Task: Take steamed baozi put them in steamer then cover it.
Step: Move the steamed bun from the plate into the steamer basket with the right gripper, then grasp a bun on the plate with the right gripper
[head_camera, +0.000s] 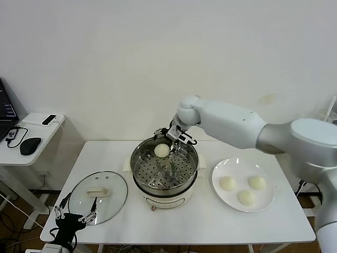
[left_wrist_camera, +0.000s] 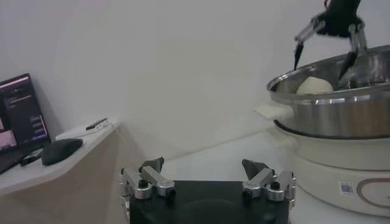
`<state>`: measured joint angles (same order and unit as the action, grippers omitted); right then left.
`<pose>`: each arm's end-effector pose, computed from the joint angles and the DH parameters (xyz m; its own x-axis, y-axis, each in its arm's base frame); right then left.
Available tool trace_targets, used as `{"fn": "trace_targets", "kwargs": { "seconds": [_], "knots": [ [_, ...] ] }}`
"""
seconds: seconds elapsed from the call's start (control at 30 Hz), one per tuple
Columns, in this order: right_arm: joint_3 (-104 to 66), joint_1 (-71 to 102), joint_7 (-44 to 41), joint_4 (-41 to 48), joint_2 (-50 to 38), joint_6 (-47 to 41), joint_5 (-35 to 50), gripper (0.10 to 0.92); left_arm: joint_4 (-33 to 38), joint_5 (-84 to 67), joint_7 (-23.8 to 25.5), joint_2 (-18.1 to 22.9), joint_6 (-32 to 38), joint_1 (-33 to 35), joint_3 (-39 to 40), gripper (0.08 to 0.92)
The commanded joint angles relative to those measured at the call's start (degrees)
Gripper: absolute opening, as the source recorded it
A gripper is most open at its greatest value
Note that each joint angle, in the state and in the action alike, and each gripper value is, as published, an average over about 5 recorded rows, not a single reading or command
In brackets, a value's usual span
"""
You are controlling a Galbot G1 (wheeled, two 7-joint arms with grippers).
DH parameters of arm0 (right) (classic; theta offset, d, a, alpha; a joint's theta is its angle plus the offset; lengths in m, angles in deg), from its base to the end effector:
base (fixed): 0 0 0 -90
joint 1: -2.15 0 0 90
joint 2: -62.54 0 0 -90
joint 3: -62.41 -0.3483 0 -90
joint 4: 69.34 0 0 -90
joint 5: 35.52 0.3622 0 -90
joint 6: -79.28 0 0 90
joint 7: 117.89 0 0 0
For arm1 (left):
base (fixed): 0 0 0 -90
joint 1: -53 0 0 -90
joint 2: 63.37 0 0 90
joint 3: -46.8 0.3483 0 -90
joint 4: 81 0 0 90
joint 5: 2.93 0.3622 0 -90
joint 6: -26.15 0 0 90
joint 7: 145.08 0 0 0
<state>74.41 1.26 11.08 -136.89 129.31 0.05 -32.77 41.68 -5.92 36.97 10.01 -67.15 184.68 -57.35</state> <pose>0.5773 0.1090 -0.0606 -0.2790 -0.3824 0.8809 -0.5045 -0.7222 -0.4733 0.1376 0.1151 -0.2900 -0.9837 -0.0271 0.1777 0.0308 0.9486 0.3149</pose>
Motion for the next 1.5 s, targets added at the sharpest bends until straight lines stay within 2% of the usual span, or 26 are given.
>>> {"fn": "trace_targets", "kwargs": {
  "seconds": [0.03, 0.3, 0.57, 0.77, 1.07, 1.5],
  "knots": [
    [1.64, -8.39, -3.69, -17.13, -18.74, -15.66, 8.22, 0.823, -0.38, -1.54, 0.11, -1.94, -0.58, -1.84, -0.24, 0.823],
    [1.06, -7.03, -4.2, -26.44, -38.82, -22.75, 5.29, 0.823, -0.92, -1.7, 0.27, -3.01, -0.87, -3.44, 0.78, 0.823],
    [-1.19, 3.63, -2.93, -28.01, -46.28, -25.23, 0.29, 0.823, -2.07, -2.13, 0.12, -4.41, -1.0, -4.55, 0.55, 0.823],
    [-11.06, 17.26, -1.75, -26.34, -45.53, -26.87, -2.1, 0.823, -2.41, -1.88, 0.14, -4.17, -0.95, -4.46, 0.49, 0.823],
    [-20.9, 32.29, -0.76, -21.21, -39.97, -27.33, -5.07, 0.823, -2.3, -1.31, 0.19, -3.3, -1.0, -4.27, 0.27, 0.823],
    [-22.79, 34.95, -0.6, -11.0, -28.76, -27.18, -6.94, 0.823, -2.53, -1.2, 0.19, -2.85, -0.83, -3.39, -0.97, 0.823]
  ]
}}
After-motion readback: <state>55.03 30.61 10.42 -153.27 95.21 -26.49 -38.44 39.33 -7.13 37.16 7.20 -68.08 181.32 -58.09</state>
